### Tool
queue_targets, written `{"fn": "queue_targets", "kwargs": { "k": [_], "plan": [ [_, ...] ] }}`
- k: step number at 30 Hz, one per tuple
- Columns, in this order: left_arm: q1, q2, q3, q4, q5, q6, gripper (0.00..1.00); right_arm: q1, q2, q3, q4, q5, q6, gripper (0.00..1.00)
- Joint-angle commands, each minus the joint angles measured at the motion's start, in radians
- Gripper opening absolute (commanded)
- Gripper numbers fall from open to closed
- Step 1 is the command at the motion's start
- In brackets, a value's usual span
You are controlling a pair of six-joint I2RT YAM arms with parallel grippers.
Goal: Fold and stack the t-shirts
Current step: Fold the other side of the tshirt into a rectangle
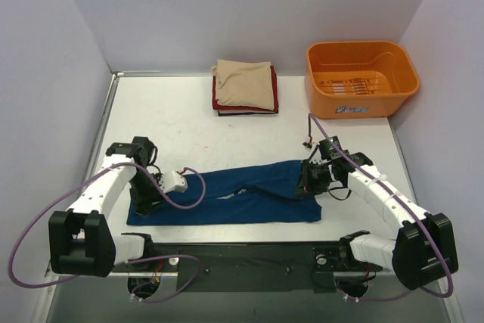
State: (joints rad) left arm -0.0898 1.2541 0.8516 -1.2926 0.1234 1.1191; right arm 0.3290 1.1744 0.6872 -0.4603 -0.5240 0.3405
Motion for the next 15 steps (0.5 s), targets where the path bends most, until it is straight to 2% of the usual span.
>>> {"fn": "queue_targets", "kwargs": {
  "k": [1, 3, 8, 12, 14, 15],
  "plan": [
    [-0.004, -0.001, 0.015, 0.024, -0.076, -0.004, 0.55, 0.002, 0.004, 0.011, 0.012, -0.004, -0.006, 0.0],
    [-0.011, -0.005, -0.017, 0.128, -0.105, -0.019, 0.59, 0.002, -0.004, 0.006, 0.017, -0.002, -0.008, 0.0],
    [-0.108, -0.019, -0.114, 0.219, -0.116, -0.019, 0.62, 0.001, -0.007, -0.008, 0.025, -0.004, -0.009, 0.0],
    [-0.119, -0.007, -0.19, 0.317, -0.177, -0.007, 0.63, -0.001, -0.01, -0.015, 0.028, -0.007, -0.008, 0.0],
    [-0.116, 0.01, -0.209, 0.369, -0.232, -0.011, 0.59, -0.004, -0.015, -0.02, 0.029, -0.007, -0.011, 0.0],
    [-0.116, 0.014, -0.207, 0.389, -0.251, -0.012, 0.5, -0.005, -0.019, -0.021, 0.028, -0.008, -0.014, 0.0]
  ]
}}
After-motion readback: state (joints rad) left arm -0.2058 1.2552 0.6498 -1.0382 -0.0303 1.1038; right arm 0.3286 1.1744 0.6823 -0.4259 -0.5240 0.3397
